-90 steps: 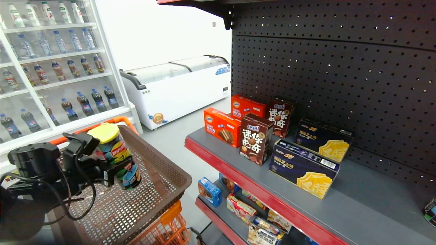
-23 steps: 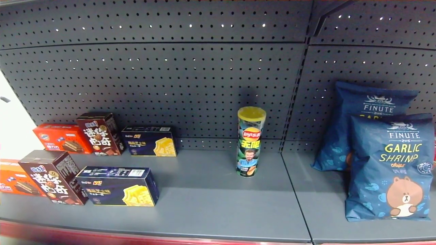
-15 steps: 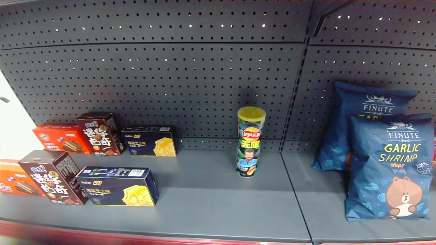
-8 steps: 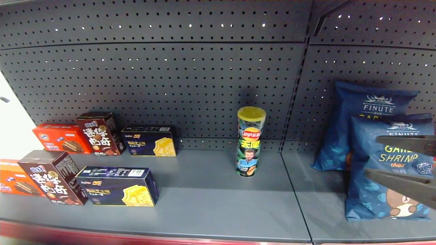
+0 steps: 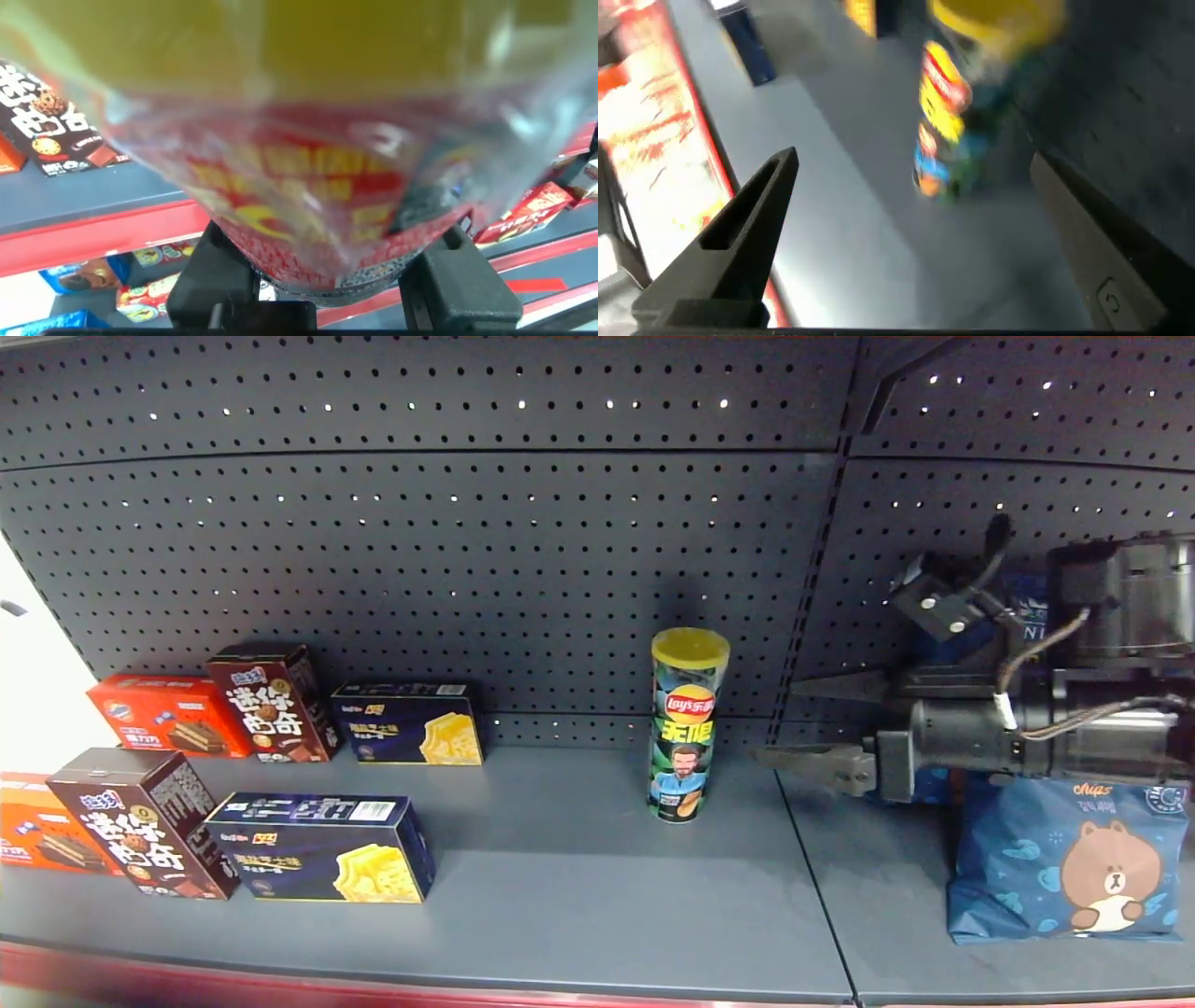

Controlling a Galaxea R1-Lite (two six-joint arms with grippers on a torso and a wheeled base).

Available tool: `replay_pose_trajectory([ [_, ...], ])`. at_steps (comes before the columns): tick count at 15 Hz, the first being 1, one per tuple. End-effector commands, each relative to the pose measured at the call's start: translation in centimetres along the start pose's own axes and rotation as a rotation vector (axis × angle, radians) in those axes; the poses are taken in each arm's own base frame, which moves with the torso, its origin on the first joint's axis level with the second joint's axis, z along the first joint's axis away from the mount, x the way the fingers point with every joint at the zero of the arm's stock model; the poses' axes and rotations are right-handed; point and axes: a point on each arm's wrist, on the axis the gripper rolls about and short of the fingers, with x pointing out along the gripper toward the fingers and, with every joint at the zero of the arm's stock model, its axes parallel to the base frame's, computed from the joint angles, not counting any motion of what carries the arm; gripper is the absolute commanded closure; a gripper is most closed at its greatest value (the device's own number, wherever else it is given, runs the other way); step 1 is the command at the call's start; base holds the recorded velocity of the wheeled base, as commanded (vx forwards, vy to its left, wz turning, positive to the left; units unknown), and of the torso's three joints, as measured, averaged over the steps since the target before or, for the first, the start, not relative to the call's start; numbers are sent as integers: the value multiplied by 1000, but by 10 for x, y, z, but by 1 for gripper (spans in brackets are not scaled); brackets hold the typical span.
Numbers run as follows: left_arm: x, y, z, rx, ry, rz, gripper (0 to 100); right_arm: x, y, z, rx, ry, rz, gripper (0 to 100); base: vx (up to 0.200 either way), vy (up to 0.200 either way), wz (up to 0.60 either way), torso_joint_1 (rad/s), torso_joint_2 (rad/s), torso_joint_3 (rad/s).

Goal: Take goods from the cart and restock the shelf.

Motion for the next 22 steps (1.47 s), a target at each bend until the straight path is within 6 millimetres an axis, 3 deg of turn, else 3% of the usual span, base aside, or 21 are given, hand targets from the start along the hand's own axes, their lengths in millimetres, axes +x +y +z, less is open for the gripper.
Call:
replay_pose_trajectory([
  [1,-1,0,2,3,-6,-17,100,44,-40,-26,-13,27,55,0,0,0,0,0,0,0],
  [7,-1,0,1,4,-3,-52,100,73,-53,-46,7,21,117,0,0,0,0,0,0,0],
  [22,-2,0,-2,5,-6,-52,100,130,-60,-76,47,42,162,0,0,0,0,0,0,0],
])
